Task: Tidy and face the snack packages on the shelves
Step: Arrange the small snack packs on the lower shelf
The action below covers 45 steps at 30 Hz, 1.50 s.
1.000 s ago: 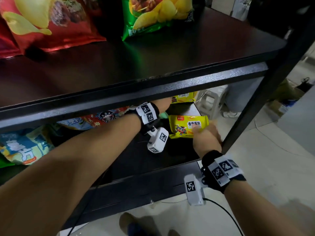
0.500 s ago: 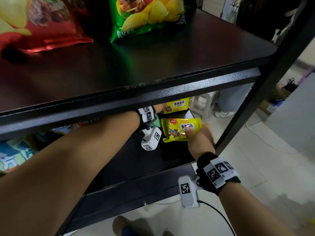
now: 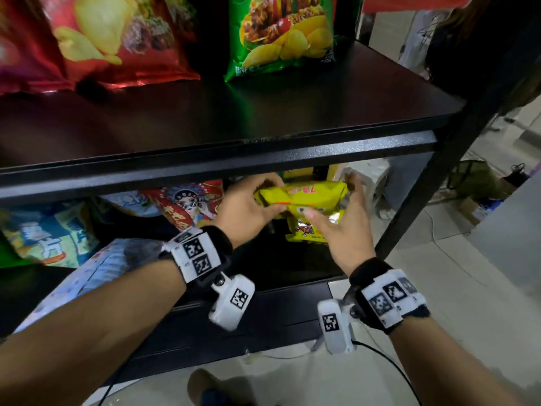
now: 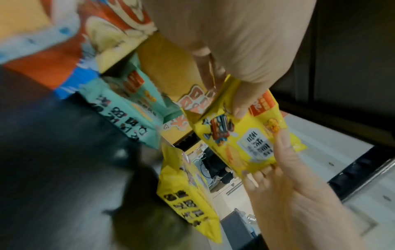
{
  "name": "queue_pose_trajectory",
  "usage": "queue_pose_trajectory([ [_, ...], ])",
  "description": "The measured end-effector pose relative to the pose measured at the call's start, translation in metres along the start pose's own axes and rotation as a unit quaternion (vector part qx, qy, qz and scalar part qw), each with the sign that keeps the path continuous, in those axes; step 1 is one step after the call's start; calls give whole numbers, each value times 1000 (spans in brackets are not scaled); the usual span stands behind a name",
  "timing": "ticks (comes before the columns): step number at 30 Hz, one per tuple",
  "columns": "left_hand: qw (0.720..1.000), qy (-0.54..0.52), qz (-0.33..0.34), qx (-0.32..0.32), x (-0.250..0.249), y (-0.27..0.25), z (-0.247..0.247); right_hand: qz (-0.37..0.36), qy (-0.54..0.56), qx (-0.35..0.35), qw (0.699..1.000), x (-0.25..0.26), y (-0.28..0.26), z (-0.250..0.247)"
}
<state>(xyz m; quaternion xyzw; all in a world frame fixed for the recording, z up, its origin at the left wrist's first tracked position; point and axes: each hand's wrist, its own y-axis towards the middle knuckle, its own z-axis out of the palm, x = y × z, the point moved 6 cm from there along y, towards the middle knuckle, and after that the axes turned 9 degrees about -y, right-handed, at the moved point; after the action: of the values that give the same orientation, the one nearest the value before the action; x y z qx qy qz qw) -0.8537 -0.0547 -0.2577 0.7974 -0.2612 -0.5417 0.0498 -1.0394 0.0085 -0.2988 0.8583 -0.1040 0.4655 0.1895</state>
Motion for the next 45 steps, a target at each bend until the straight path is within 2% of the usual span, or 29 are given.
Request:
queue_pose_trajectory([
  [1, 999, -35, 10, 8, 2, -9, -5, -21, 43, 28, 998, 8, 0, 0],
  [3, 991, -133, -15, 10, 11, -24, -10, -29, 112, 91, 989, 18, -2, 8],
  [6, 949, -295, -99, -44, 31, -38, -20, 21, 222, 139, 965, 21, -11, 28],
  [8, 926, -336, -158, -72, 40, -49, -22, 61, 268, 143, 951, 24, -19, 41],
  [10, 923, -316, -210, -67, 47, -61, -21, 90, 271, 144, 948, 28, -26, 53],
  [11, 928, -298, -216, -67, 48, -65, -21, 98, 258, 144, 950, 29, -28, 59],
  [14, 944, -259, -186, -85, 47, -73, -25, 115, 222, 144, 957, 30, -30, 70],
  [16, 945, -260, -169, -101, 44, -76, -27, 117, 207, 142, 961, 30, -30, 73],
  [20, 937, -278, -161, -135, 44, -80, -33, 111, 204, 140, 963, 36, -28, 75],
  [25, 936, -289, -142, -143, 41, -76, -35, 148, 278, 134, 939, 35, -29, 73],
  [28, 935, -282, -156, -148, 42, -74, -34, 149, 275, 131, 941, 33, -27, 71],
  [33, 909, -337, -201, -139, 48, -68, -36, 166, 281, 134, 936, 24, -24, 71],
  [37, 960, -177, -138, -165, 45, -60, -48, 180, 300, 111, 930, 16, -20, 66],
  [39, 967, -126, -109, -193, 47, -58, -56, 175, 308, 107, 929, 13, -16, 61],
  [42, 972, -71, -90, -204, 49, -54, -58, 130, 272, 97, 949, 14, -14, 55],
  [45, 971, -70, -97, -208, 51, -52, -53, 109, 235, 72, 963, 16, -15, 51],
])
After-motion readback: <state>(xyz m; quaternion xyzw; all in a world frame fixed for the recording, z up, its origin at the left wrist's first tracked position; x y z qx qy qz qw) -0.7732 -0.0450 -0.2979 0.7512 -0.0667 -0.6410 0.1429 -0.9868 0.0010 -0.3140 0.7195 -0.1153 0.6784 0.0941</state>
